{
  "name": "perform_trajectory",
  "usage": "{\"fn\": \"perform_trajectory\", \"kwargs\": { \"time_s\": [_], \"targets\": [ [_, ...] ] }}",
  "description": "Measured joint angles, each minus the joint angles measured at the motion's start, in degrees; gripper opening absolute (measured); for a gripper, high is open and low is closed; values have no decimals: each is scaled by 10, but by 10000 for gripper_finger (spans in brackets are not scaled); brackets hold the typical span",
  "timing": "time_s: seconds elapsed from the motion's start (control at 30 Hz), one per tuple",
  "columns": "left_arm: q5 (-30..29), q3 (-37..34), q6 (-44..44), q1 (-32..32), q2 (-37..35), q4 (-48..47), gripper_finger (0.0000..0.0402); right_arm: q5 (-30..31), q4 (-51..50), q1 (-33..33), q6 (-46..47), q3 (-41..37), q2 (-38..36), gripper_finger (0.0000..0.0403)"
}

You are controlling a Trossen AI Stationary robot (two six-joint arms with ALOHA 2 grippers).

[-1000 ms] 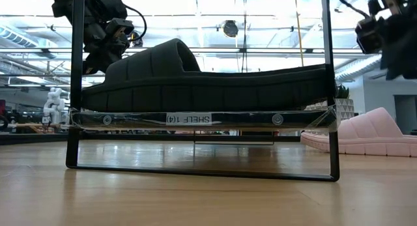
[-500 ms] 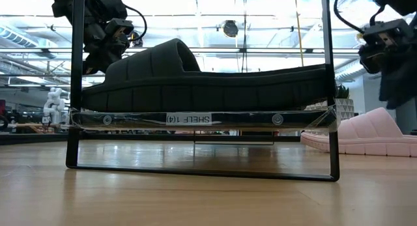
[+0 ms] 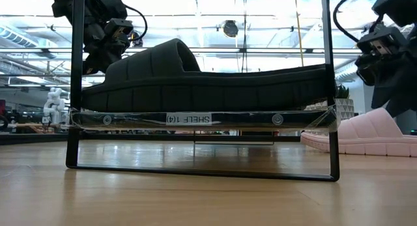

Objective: Pick and place slides into the shelf
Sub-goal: Put the pink slide on the shelf

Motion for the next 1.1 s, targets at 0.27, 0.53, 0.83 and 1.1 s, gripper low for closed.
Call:
{"fn": "perform_trajectory", "kwargs": {
  "time_s": [0.27,0.53,0.83,1.1],
  "targets": [
    [0,0,5,0,0,0,69,28,89,0,8,-44,0,132],
    [0,0,9,0,0,0,70,38,245,0,44,-119,0,126],
    [0,0,10,0,0,0,70,88,333,0,23,-136,0,12],
    [1,0,17,0,0,0,70,92,371,0,51,-135,-2,5]
  ]
}}
